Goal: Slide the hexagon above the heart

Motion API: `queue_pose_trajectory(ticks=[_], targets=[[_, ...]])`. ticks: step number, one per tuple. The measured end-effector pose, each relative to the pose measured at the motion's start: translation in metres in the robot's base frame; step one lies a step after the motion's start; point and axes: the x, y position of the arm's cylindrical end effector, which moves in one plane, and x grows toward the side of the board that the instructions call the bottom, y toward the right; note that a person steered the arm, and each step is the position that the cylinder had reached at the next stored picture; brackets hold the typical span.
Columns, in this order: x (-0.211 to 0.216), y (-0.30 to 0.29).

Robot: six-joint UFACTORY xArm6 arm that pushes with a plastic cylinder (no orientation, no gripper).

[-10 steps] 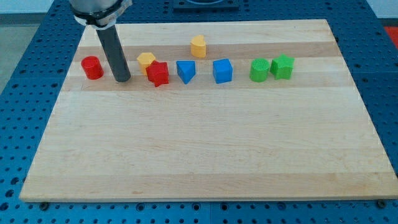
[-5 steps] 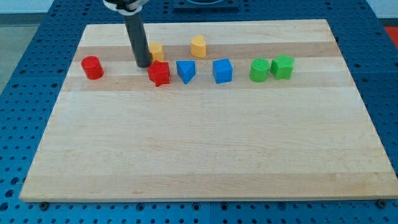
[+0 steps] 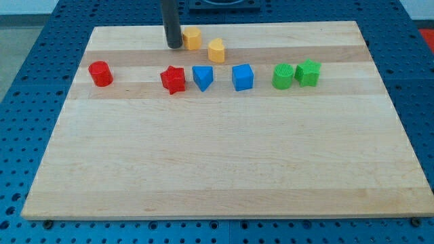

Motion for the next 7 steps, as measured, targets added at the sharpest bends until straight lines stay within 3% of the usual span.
queue_pose_trajectory(ticks=[2,5,7], targets=[[-0.008,-0.007],[-0.009,0.073],[-0.009,0.077]])
